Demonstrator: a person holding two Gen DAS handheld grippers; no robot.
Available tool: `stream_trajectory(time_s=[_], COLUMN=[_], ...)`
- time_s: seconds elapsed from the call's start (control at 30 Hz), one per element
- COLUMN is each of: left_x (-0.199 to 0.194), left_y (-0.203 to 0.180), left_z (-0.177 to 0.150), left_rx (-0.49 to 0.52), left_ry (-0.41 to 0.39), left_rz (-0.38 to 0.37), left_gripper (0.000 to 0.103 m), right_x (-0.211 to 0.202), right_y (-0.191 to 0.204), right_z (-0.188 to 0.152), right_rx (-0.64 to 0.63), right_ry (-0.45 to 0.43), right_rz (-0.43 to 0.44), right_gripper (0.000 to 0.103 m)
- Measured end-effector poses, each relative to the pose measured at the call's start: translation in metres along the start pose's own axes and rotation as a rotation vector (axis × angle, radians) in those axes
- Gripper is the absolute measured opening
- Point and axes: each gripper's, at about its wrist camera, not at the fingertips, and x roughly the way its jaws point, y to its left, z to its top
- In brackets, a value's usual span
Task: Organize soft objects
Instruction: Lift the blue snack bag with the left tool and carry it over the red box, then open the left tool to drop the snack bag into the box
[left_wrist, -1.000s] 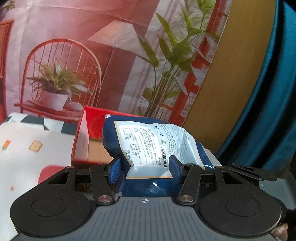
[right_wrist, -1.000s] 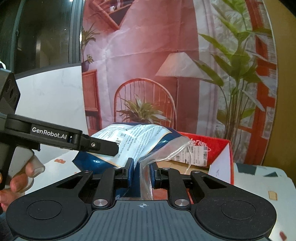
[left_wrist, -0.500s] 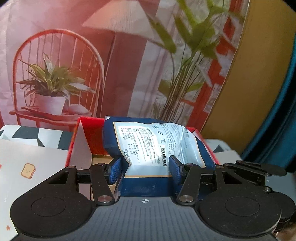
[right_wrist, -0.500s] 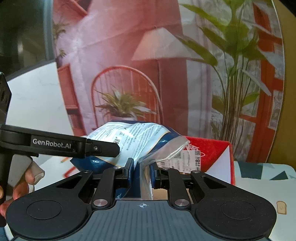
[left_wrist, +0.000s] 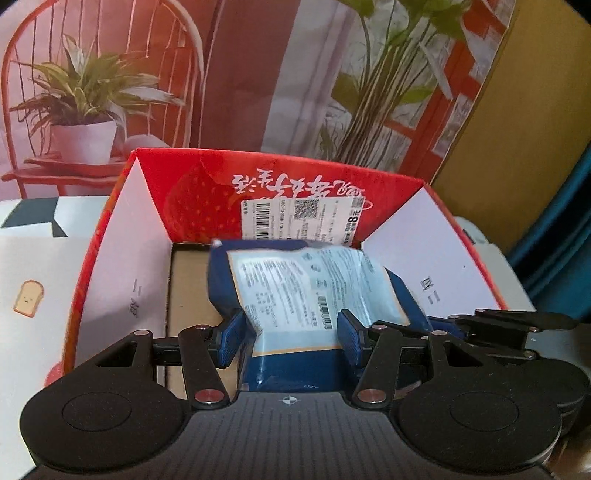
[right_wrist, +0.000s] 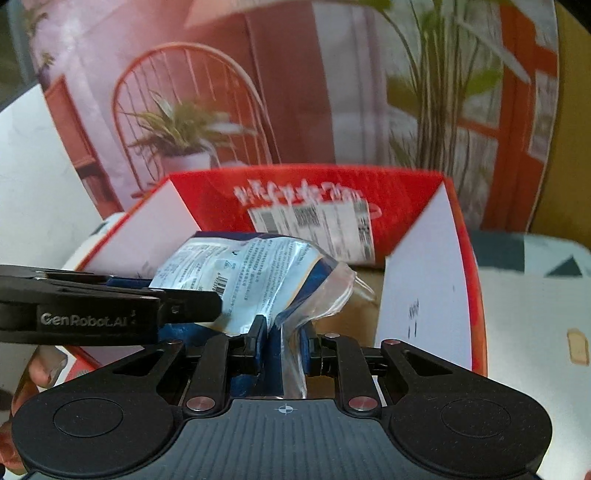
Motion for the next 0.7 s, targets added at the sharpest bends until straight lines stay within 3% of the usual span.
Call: stream_trajectory(time_s=[0.17, 0.43, 0.7], left_x=[-0.015, -0.069, -0.126], left_y=[-0.003, 0.000, 0.004], left_z=[0.000, -0.014, -0.057], left_rx=[0.043, 0.049, 0.016], left_ry=[-0.024, -0.125, -0.188], left_rz=[0.027, 0.033, 0.014], left_gripper=[0.073, 0.073, 0.073], right_x=[-0.007, -0.055, -0.105], right_y=[0.000, 0.009, 0.029], right_z=[-0.004, -0.010, -0.040], right_rx=[0.004, -0.014, -0.045], right_ry=[0.004, -0.130, -0.231], right_rz=[-0.045, -0.037, 0.039], right_gripper=[0.032, 0.035, 0.035])
